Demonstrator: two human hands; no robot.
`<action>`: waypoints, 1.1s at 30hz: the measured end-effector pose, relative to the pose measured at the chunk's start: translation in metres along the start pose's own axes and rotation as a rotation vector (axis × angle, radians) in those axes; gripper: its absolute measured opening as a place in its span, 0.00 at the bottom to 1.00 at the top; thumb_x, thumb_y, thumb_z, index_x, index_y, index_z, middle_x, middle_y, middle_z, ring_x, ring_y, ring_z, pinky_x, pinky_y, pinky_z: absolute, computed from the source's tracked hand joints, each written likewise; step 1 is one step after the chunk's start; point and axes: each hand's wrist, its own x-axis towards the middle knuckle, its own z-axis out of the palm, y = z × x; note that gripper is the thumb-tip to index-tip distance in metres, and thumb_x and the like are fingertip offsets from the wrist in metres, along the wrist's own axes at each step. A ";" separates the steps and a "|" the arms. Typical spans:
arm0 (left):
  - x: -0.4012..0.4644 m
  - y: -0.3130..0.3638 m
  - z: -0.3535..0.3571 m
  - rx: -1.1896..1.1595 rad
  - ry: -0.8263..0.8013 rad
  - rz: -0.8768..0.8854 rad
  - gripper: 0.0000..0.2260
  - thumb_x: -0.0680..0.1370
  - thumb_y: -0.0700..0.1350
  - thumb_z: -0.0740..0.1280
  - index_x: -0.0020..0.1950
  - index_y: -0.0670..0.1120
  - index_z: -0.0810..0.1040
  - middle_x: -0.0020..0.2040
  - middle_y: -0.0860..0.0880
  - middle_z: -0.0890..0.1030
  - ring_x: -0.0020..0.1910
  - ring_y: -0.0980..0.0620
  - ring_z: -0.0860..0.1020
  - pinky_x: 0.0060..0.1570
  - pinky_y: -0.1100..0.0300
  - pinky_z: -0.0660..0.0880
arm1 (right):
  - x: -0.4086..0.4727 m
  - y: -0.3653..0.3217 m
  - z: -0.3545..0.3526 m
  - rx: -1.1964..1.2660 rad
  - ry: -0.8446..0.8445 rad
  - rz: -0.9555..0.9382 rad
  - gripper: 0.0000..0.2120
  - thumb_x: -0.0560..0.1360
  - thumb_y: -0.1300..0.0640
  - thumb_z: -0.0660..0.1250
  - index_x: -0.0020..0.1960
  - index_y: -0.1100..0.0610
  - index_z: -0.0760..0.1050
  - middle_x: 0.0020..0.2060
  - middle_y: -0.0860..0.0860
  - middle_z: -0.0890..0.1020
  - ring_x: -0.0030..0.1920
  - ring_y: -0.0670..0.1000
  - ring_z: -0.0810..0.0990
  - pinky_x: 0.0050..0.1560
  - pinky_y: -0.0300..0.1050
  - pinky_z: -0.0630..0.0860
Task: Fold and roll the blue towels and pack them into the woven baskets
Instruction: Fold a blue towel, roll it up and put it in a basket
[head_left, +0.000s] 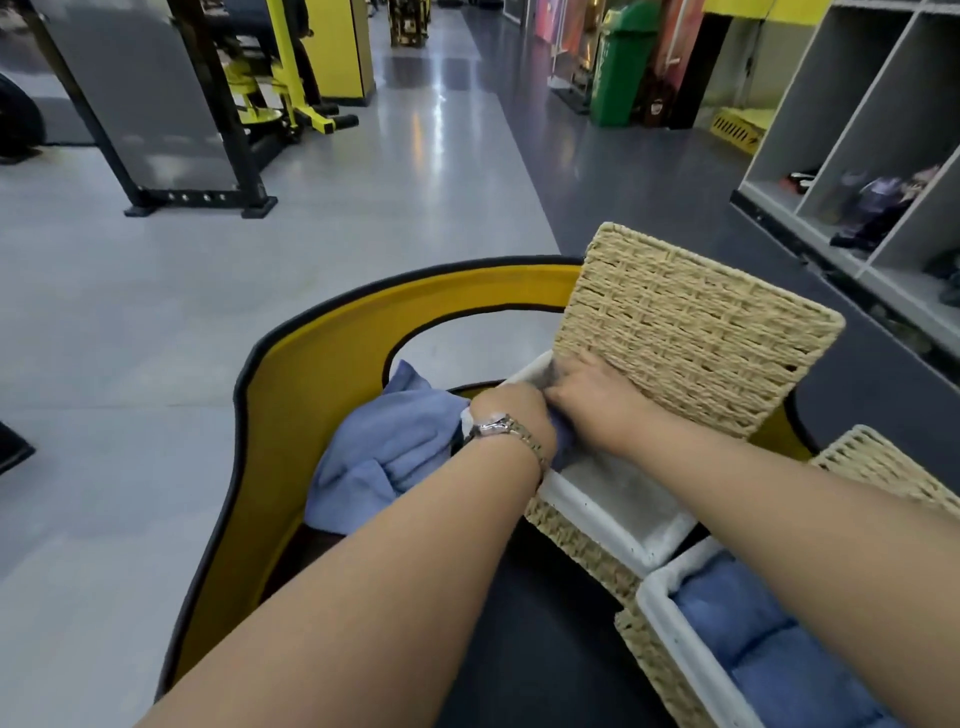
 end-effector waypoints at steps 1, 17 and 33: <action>-0.001 0.000 0.001 0.017 0.010 0.010 0.15 0.78 0.44 0.63 0.64 0.44 0.74 0.64 0.46 0.77 0.64 0.46 0.74 0.56 0.53 0.73 | -0.001 0.000 0.000 0.013 -0.004 -0.003 0.14 0.65 0.48 0.70 0.50 0.48 0.78 0.51 0.51 0.77 0.58 0.57 0.71 0.59 0.50 0.67; -0.251 -0.117 0.053 -0.409 0.143 0.036 0.04 0.72 0.50 0.65 0.46 0.57 0.78 0.43 0.58 0.81 0.46 0.58 0.79 0.46 0.63 0.74 | -0.107 -0.153 -0.061 0.607 0.109 0.145 0.04 0.73 0.56 0.63 0.42 0.53 0.76 0.38 0.54 0.81 0.44 0.60 0.78 0.40 0.47 0.67; -0.275 -0.123 0.058 -0.388 0.290 0.075 0.15 0.77 0.50 0.60 0.63 0.55 0.69 0.53 0.54 0.81 0.52 0.52 0.78 0.48 0.54 0.76 | -0.105 -0.215 -0.064 0.915 0.153 0.370 0.01 0.74 0.61 0.63 0.45 0.57 0.70 0.42 0.53 0.75 0.42 0.53 0.75 0.44 0.51 0.73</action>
